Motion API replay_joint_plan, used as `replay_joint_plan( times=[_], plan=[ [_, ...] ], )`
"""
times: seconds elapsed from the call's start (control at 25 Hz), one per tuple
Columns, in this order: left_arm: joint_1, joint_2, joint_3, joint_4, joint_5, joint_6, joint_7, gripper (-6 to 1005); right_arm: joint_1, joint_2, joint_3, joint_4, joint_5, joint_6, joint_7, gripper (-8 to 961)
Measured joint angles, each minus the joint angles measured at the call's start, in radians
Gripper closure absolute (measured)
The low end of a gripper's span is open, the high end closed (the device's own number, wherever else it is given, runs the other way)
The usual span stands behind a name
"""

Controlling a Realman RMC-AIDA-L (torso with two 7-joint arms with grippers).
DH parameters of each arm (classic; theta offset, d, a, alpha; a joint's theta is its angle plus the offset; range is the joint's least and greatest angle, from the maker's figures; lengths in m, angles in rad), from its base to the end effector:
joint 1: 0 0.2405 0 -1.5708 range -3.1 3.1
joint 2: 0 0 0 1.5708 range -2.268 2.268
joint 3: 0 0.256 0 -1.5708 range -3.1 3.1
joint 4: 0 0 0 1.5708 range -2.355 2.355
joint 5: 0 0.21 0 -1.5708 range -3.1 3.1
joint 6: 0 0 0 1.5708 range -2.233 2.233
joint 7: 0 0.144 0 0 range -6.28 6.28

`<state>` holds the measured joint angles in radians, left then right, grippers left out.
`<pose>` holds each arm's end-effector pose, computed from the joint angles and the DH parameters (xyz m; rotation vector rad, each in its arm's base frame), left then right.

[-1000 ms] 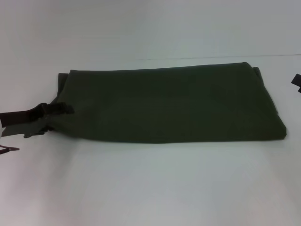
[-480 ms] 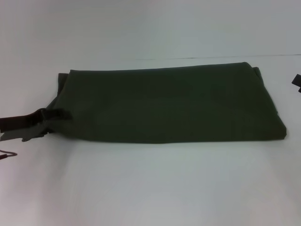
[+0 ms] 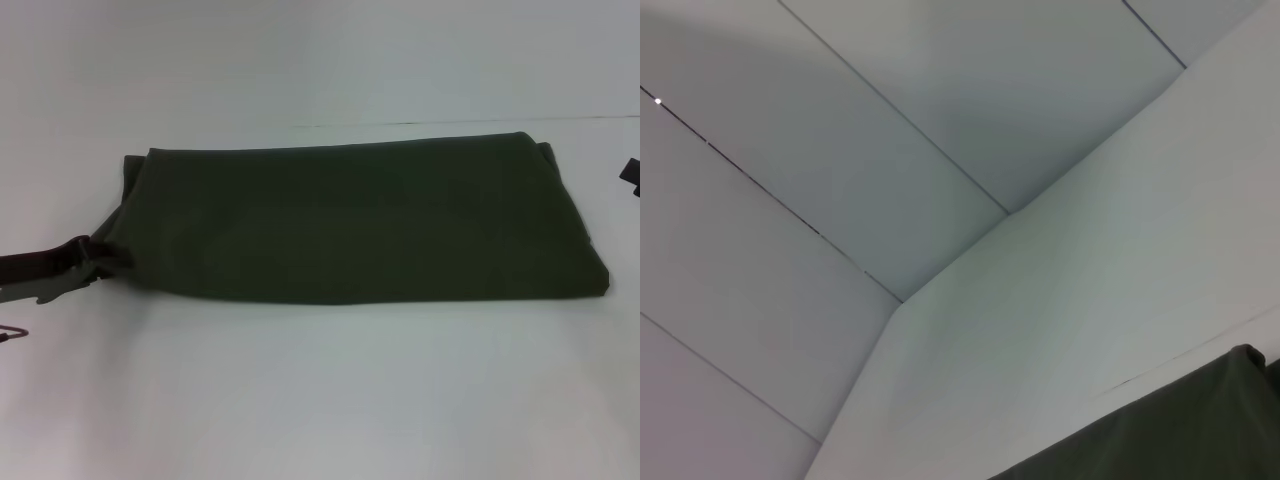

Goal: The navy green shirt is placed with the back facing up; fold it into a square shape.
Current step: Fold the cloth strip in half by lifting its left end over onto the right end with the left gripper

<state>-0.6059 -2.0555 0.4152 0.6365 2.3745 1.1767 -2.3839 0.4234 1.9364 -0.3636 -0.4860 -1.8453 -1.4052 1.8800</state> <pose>-0.3301 0.3711 0.0277 -1.8226 -1.8661 -0.5699 0.3528 0.3285 0.0888 -1.8801 1.4706 1.0752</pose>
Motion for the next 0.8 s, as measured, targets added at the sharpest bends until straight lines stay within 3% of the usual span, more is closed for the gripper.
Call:
replay_joint_plan(
  times=[0.08, 0.2, 0.4, 0.64, 0.8],
  plan=[
    [0.0, 0.0, 0.001, 0.0, 0.0, -0.001, 0.0, 569, 0.0, 0.001, 0.0, 0.0, 0.0, 0.0, -0.001, 287],
    [0.003, -0.001, -0.001, 0.0, 0.0, -0.001, 0.001, 803, 0.0, 0.001, 0.0, 0.0, 0.0, 0.0, -0.001, 287],
    [0.027, -0.007, -0.016, 0.014, -0.002, 0.005, 0.004, 972, 0.004, 0.003, 0.0, 0.002, 0.0, 0.001, -0.003, 287],
    [0.082, -0.019, -0.06, 0.054, -0.042, 0.049, 0.038, 972, 0.014, 0.013, 0.0, 0.005, 0.0, 0.007, -0.005, 286],
    [0.125, -0.023, -0.134, 0.087, -0.05, 0.091, 0.071, 972, 0.022, 0.026, 0.0, 0.005, 0.009, 0.014, -0.011, 286]
  ],
)
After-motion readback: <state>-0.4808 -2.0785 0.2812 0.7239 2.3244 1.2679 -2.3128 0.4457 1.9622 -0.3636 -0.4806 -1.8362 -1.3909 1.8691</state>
